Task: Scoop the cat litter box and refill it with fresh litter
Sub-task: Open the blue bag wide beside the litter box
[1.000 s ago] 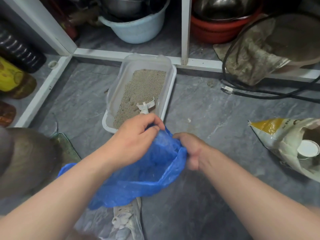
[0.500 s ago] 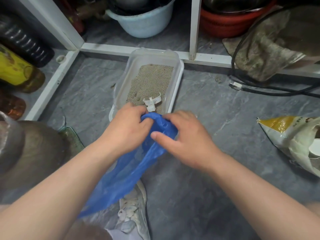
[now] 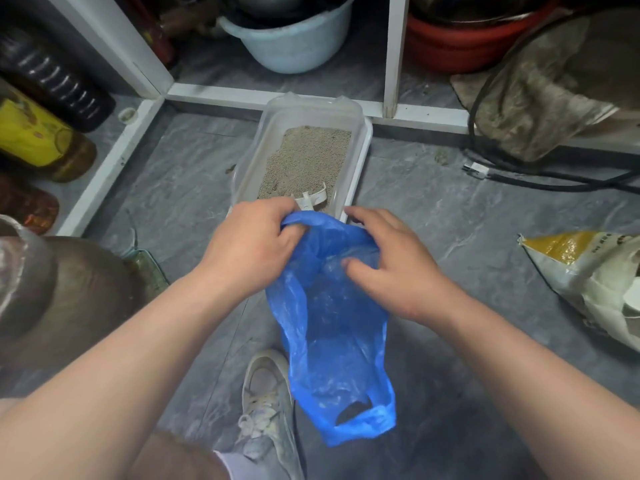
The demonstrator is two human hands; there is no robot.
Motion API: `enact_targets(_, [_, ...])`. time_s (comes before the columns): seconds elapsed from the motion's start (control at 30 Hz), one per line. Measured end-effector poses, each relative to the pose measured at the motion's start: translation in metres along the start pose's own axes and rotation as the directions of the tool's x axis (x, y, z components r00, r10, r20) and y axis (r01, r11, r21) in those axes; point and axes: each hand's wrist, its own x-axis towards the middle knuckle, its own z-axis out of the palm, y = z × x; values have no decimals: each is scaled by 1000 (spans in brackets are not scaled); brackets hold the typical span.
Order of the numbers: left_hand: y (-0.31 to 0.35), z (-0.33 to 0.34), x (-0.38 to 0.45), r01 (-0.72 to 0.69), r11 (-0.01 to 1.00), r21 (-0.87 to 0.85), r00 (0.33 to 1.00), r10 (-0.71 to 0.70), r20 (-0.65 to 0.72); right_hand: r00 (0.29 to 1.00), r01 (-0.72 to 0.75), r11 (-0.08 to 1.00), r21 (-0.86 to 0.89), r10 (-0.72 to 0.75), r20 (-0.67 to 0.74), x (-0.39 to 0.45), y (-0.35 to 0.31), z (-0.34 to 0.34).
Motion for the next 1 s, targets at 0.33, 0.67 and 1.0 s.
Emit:
enact_targets(0.33, [20,3,-17,-450,893,-32,893,449,-34,972,-174,979,-104,154,-176,9,20,2])
enact_targets(0.67, [-3,34,-39,-472,623,623,855,153,496,806,-487,798,356,567,-169,30,43,-23])
enact_targets(1.0, [36,52,-44,-581,764,280,778,419,469,917,-379,826,418,396,50,19,11,-16])
